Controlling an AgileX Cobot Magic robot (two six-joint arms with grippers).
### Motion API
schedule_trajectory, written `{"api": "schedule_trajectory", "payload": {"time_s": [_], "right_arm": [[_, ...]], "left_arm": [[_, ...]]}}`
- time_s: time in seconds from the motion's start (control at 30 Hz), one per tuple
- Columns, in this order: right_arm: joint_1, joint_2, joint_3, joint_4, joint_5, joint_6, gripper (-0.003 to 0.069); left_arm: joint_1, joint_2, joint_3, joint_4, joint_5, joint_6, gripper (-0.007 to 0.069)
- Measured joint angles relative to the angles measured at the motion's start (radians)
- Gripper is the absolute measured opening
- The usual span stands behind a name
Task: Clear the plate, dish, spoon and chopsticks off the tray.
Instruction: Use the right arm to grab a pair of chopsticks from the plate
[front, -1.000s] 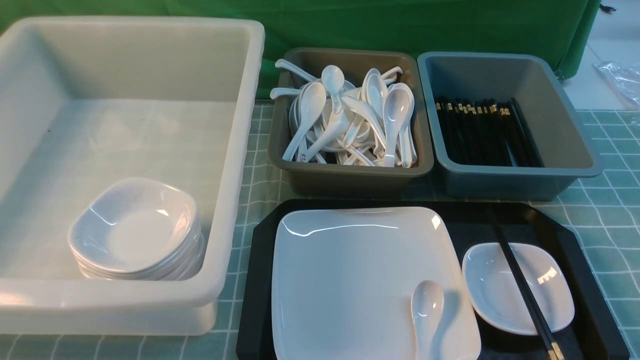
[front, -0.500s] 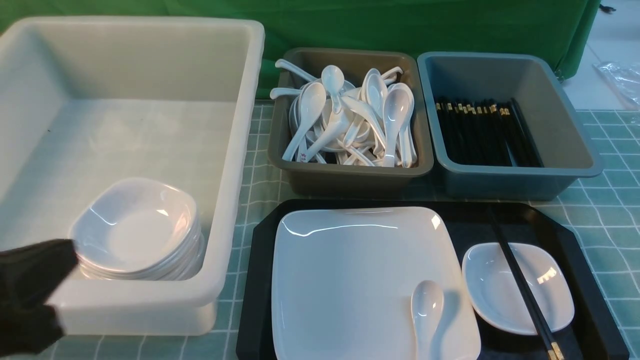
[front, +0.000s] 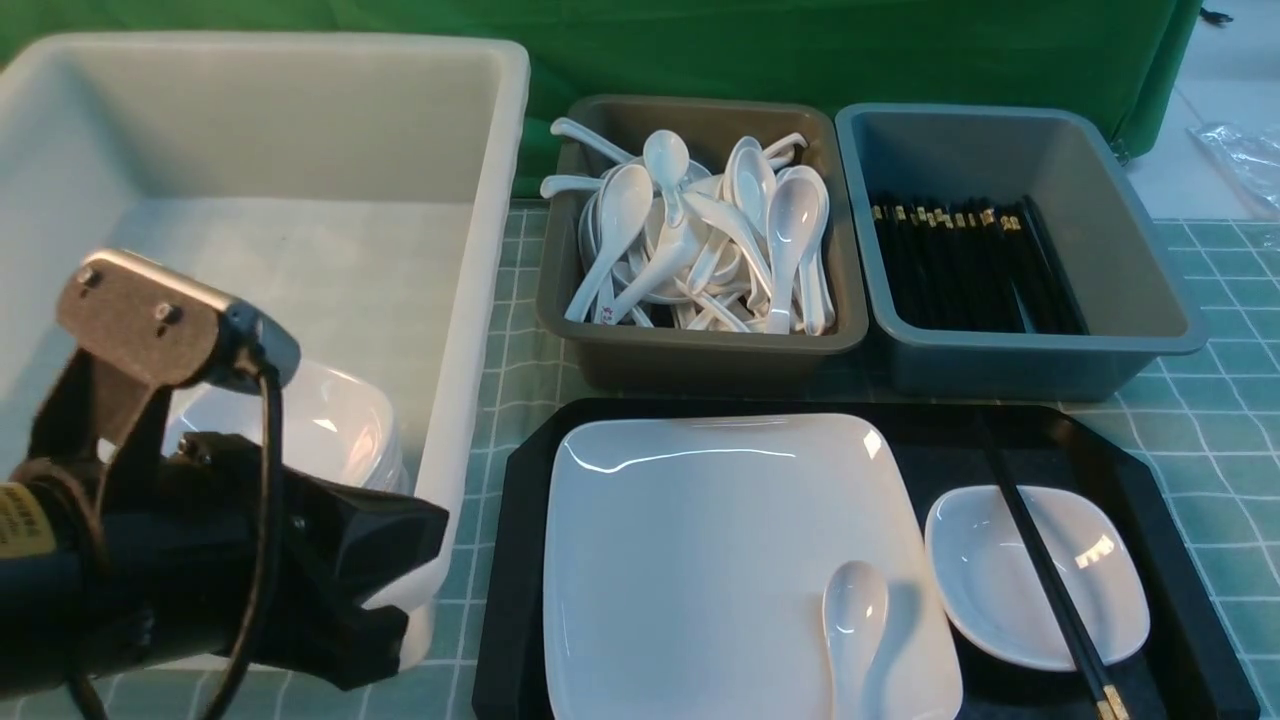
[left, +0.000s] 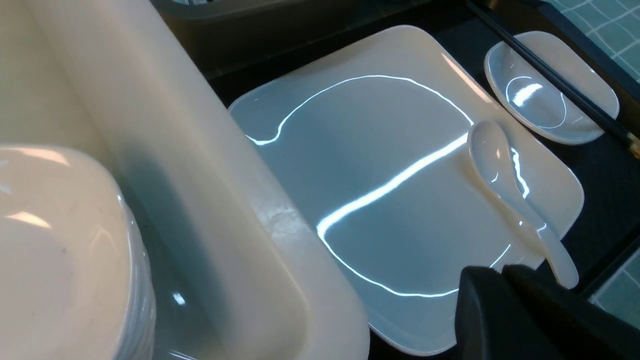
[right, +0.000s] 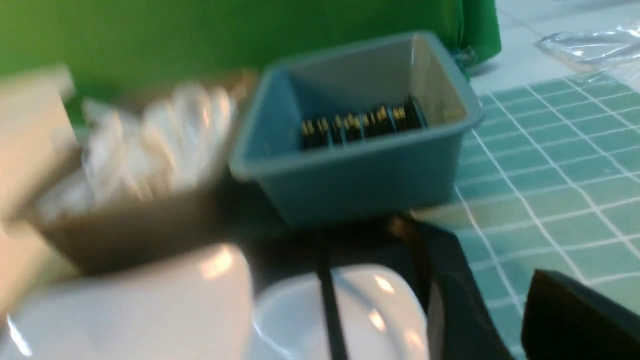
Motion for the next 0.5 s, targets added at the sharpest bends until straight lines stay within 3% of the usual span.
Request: {"api": "schedule_trajectory", "payload": {"time_s": [0.1, 0.2, 0.5], "right_arm": [[0.0, 0.0, -0.003, 0.005, -0.068, 0.109, 0.024], [0.0, 0.057, -0.1, 0.006, 0.08, 0.148, 0.0218], [0.014, 0.794, -0.652, 0.008, 0.735, -0.219, 0.0221]], "left_arm": [[0.0, 0.0, 0.0, -0.001, -0.036, 0.004, 0.0017], [0.0, 0.0, 0.0, -0.001, -0.066, 0.005, 0.0017], [0.0, -0.015, 0.0, -0.028, -0.088, 0.04, 0.0017]]}}
